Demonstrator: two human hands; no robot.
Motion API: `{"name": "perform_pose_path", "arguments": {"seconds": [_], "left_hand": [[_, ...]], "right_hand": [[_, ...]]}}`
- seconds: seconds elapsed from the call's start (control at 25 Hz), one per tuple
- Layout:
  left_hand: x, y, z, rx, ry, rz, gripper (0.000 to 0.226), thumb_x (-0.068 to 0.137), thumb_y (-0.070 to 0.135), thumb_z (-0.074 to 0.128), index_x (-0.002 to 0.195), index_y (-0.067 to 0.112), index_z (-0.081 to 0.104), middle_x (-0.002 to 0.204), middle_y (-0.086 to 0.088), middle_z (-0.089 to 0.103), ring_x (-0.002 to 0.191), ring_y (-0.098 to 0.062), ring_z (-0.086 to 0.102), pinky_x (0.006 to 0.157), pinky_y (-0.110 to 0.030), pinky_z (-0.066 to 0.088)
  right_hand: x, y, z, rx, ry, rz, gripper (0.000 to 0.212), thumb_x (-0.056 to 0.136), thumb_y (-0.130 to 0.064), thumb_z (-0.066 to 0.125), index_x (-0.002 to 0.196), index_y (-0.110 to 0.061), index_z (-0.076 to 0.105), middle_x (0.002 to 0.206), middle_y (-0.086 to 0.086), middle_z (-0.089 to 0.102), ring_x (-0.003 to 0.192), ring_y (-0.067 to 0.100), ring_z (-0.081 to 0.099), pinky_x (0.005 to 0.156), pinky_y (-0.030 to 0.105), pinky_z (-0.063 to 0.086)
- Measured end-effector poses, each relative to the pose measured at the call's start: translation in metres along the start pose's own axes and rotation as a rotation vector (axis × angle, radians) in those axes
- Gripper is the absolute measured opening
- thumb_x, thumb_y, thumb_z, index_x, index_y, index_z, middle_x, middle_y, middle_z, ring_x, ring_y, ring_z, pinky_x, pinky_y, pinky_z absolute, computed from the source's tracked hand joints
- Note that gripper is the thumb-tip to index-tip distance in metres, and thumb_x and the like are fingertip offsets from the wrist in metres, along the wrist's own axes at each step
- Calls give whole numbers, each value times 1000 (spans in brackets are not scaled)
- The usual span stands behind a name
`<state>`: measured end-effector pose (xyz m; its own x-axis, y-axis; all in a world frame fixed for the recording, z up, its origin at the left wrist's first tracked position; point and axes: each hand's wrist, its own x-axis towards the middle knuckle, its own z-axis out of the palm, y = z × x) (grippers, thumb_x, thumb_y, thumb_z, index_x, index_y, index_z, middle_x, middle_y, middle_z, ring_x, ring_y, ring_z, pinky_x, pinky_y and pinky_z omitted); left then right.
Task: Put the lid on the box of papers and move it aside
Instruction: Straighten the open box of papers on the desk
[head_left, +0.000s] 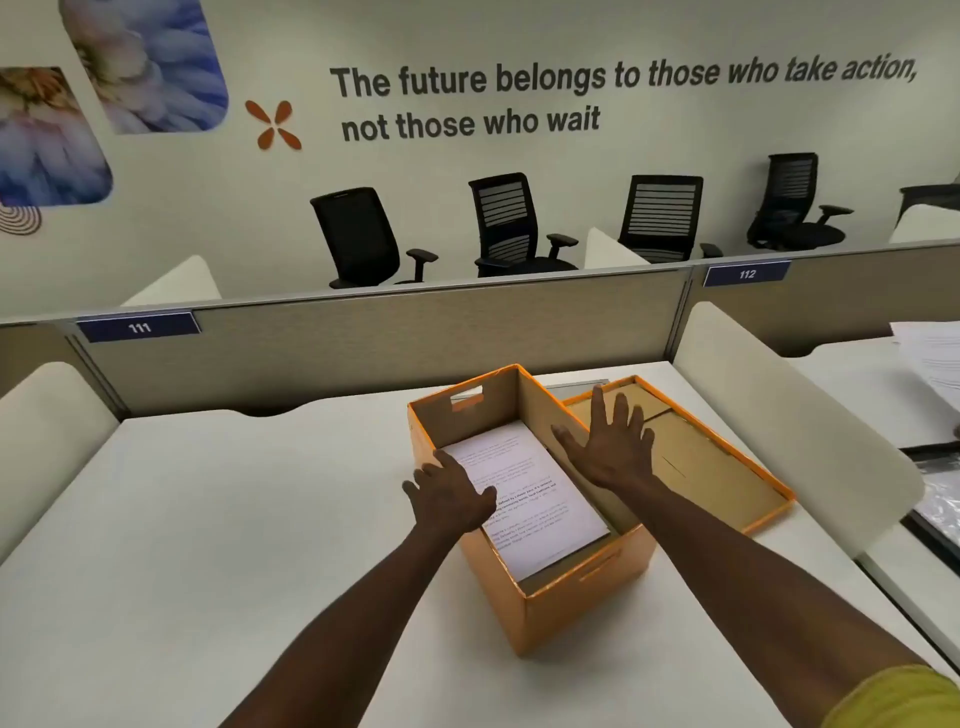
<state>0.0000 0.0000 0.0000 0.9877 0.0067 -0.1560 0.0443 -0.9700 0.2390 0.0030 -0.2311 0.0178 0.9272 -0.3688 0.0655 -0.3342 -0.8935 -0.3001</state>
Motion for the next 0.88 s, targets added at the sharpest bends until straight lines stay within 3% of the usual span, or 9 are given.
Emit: {"name": "perform_pose_path", "arguments": {"seconds": [0.08,0.16,0.24,0.32,0.4,0.64,0.76,0.88], "left_hand": [[-4,2,5,-42,-40,22,104,89,57,57,160,5,1,144,-15,56,134,-37,53,118,-59,30],[-5,-3,10,-98,-14,26,103,88,43,63,161,8,-1,125,-11,64,116,-30,64,112,-54,42],[-5,-7,9,-189,-15,29,103,86,32,67,161,10,1,114,-12,66,103,-29,68,97,-46,56],[1,-17,6,-285,7,53,101,85,23,68,160,10,3,111,-17,68,97,-33,70,85,-41,60],[11,-33,-1,-370,23,70,95,87,20,66,161,11,7,113,-22,68,101,-39,69,82,-40,57],[26,-84,-4,-583,30,90,79,94,21,68,160,15,25,141,-20,62,129,-40,59,103,-50,52],[37,-95,-14,-651,36,63,77,93,23,71,159,17,31,149,-17,56,135,-39,55,106,-54,49],[37,-104,-18,-622,63,58,77,90,31,74,156,14,38,150,-16,55,135,-38,56,107,-52,49]], "right_hand": [[-1,5,2,-43,-85,61,103,83,-86,28,160,-26,-2,165,17,16,148,47,20,114,61,23],[-3,12,6,-48,-156,98,103,83,-85,32,160,-21,9,148,17,46,129,40,52,103,53,46],[-8,13,8,-43,-154,94,93,85,-81,37,150,-15,36,128,12,63,110,31,65,86,41,56],[-13,15,12,4,-115,101,78,85,-76,45,132,-15,57,120,8,67,105,29,66,80,35,55],[-22,15,17,90,-106,112,67,86,-65,56,131,-16,60,123,8,68,110,31,65,82,36,53],[-61,13,39,431,-30,-4,42,92,-24,64,133,-20,65,124,3,72,110,24,68,93,33,51],[-67,6,44,553,-44,-32,40,93,-25,66,133,-21,65,125,0,71,98,17,73,93,37,56],[-71,12,51,676,-41,5,43,93,-39,67,130,-18,67,120,-1,73,95,12,70,89,31,55]]}}
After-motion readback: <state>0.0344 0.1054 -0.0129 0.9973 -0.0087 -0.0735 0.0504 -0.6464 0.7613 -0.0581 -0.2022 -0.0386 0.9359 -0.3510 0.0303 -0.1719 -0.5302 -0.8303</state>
